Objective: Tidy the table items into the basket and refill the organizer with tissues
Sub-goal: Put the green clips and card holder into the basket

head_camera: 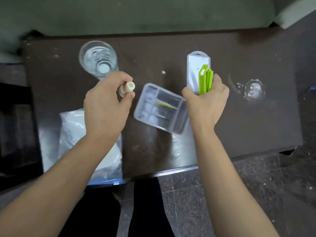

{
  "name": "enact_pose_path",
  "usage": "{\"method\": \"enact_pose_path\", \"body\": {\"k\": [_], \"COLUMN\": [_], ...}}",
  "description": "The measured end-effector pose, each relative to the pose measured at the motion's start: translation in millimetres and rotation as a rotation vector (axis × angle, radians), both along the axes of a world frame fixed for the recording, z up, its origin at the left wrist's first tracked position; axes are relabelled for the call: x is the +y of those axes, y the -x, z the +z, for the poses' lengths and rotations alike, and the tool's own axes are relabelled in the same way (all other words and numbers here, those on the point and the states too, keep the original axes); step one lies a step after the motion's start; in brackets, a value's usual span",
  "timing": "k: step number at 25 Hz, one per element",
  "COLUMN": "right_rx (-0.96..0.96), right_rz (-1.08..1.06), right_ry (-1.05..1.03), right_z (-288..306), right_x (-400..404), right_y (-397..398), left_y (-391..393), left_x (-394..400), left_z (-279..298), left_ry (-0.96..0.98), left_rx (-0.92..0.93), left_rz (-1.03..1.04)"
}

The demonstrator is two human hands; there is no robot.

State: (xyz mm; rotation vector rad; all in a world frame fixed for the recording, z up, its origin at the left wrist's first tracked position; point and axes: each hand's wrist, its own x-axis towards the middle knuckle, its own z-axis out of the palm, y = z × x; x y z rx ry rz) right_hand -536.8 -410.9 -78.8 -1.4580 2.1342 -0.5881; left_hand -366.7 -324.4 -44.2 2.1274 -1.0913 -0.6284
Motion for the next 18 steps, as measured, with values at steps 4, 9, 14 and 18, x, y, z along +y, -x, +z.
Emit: {"method": "enact_pose_path", "body": {"k": [4,9,14,18], "right_rx": [-0.053,-0.149,-0.247,-0.260], "right_rz": [0.188,0.396,0.607,0.756], "right_ry": [0.062,0.132,0.177,0.118], "right_z": [38,66,66,64], "right_x": [53,127,190,220], "right_y": [-78,-192,-286,-349], "left_y": [-66,-163,-246,-322], "left_x": [55,132,201,239], "left_z": [22,53,58,46], "left_ry": [-0.009,0.028,0.034,0.030], "left_rx": [0.026,-0.041,-0.071,-0.078], "left_rz": [0.098,0.214,0.428,0.626]}}
